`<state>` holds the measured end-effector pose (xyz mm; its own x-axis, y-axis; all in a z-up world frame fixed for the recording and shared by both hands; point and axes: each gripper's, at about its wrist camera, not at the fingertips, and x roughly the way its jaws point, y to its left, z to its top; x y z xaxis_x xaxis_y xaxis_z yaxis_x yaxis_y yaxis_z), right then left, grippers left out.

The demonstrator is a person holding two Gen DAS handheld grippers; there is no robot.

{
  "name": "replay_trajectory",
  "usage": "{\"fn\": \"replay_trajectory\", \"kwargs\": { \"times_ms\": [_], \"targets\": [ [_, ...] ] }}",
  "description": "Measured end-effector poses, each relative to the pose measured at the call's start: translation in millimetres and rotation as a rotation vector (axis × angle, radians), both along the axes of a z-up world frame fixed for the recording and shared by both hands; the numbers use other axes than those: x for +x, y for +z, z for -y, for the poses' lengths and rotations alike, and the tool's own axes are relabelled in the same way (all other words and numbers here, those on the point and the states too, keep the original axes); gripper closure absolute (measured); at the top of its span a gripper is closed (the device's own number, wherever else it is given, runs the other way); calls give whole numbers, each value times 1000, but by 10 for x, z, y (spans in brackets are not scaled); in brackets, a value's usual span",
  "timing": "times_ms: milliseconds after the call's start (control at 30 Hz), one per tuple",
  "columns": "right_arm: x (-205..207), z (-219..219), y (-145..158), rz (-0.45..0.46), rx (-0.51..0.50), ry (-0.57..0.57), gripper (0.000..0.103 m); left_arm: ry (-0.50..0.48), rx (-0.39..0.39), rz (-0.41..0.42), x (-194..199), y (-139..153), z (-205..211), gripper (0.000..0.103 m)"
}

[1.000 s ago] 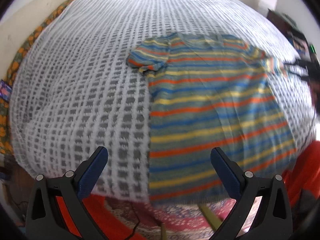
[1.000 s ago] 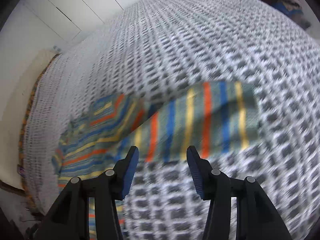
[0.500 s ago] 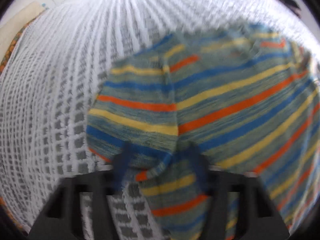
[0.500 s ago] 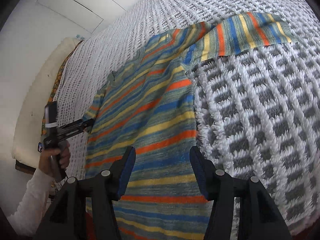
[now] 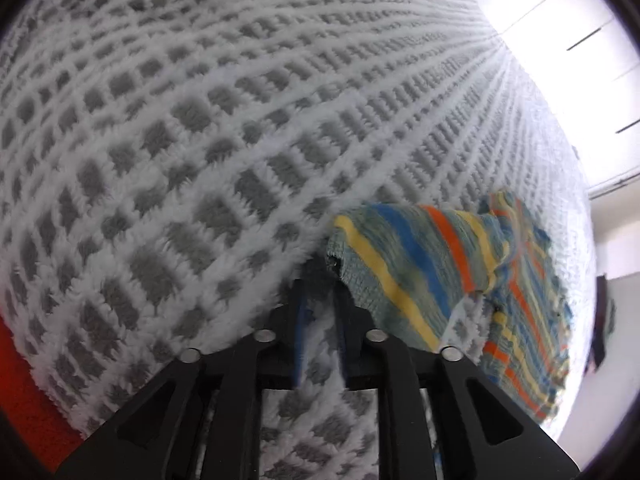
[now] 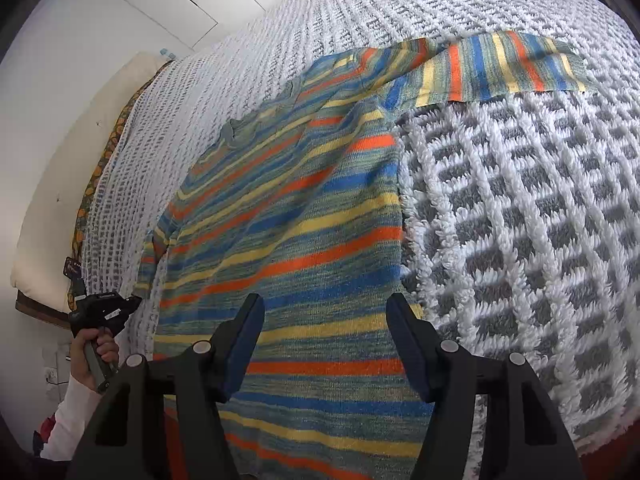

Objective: Fold small clothes

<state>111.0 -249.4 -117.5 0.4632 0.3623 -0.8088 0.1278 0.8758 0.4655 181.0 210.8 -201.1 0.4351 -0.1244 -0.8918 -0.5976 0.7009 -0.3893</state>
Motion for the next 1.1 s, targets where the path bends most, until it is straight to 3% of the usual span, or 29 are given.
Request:
{"fn": "replay_trajectory", "kwargs": {
  "times_ms": [133, 233, 400, 467, 533, 667, 833, 900, 933, 1000, 1100],
  "targets": [
    [-45, 16, 27, 3, 7, -25, 40, -42, 31, 42, 42, 136, 89, 52],
    [-102, 50, 25, 3, 12, -41, 40, -121, 176, 98, 72, 383, 276, 41],
    [-166, -6, 1, -17, 29, -31, 40, -502, 430, 102, 155, 592, 786, 37],
    [-161, -51, -22, -24, 31, -18, 40, -609, 510, 103, 73, 632, 918, 37],
    [-157, -85, -26, -25, 35, -8, 40, -659, 528, 102, 1, 661, 907, 36],
    [-171, -98, 0, -20, 29, -1, 40, -751, 469, 158, -70, 771, 703, 34],
    [-187, -79, -80, -39, 36, -19, 40, -1046, 575, 162, -31, 683, 1109, 36],
    [-178, -85, -136, -54, 55, -34, 40, -1147, 616, 138, 36, 541, 1301, 55],
    [-180, -78, -148, -59, 66, -41, 40, -1189, 617, 120, 83, 462, 1369, 59],
    [-180, -72, -129, -53, 81, -50, 40, -1247, 603, 70, 181, 284, 1422, 70],
    [-191, -28, -66, -38, 73, -55, 40, -1255, 575, 0, 302, 56, 1350, 71]
  ]
}}
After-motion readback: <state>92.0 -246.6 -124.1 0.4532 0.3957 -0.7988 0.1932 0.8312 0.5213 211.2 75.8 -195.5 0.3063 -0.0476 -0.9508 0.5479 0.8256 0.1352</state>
